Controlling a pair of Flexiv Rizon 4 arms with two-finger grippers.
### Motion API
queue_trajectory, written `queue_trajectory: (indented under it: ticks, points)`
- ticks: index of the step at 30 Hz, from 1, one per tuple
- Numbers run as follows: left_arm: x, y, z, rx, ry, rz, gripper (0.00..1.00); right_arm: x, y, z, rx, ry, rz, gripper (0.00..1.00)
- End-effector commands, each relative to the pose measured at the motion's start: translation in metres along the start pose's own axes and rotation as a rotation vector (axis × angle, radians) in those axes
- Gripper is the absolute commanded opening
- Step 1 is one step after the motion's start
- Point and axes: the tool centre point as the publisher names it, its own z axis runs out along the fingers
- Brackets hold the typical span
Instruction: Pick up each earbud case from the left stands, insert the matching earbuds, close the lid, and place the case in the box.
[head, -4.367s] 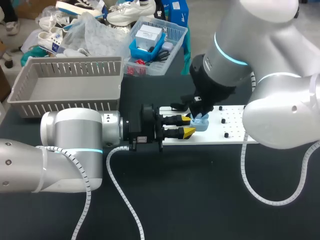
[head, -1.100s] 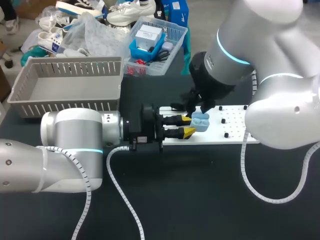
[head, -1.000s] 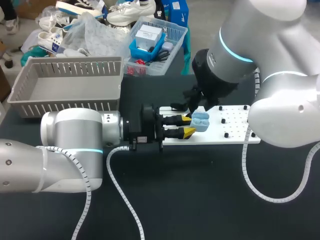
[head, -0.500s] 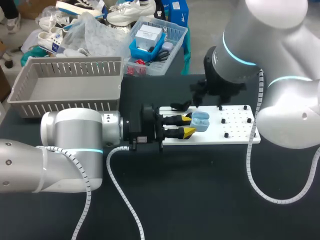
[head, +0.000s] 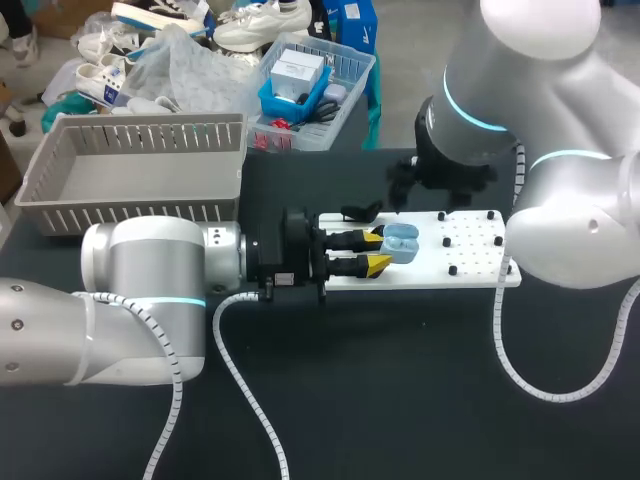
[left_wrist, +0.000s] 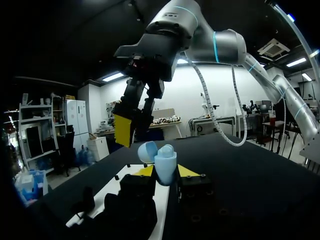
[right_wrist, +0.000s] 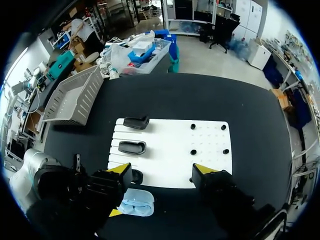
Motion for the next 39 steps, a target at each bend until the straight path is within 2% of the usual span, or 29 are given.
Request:
queue_trajectory:
  ticks: [1,7,24,35,39]
  points:
    - [0.000,0.000,0.000,-0.003,0.001,0.001,0.00,-0.002,0.001,0.005,0.005,0.020,-0.002,0.79]
    - [0.000,0.000,0.000,-0.003,0.001,0.001,0.00,0.007,0.000,0.003,0.010,0.040,-0.014,0.84]
    - [0.000,0.000,0.000,-0.003,0.001,0.001,0.00,0.027,0.003,-0.012,0.012,0.041,-0.026,0.87]
    - [0.000,0.000,0.000,-0.003,0.001,0.001,0.00,0.032,0.003,-0.019,0.018,0.016,-0.022,0.89]
    - [0.000,0.000,0.000,-0.003,0.001,0.001,0.00,0.026,0.001,-0.027,0.012,-0.026,0.012,0.98]
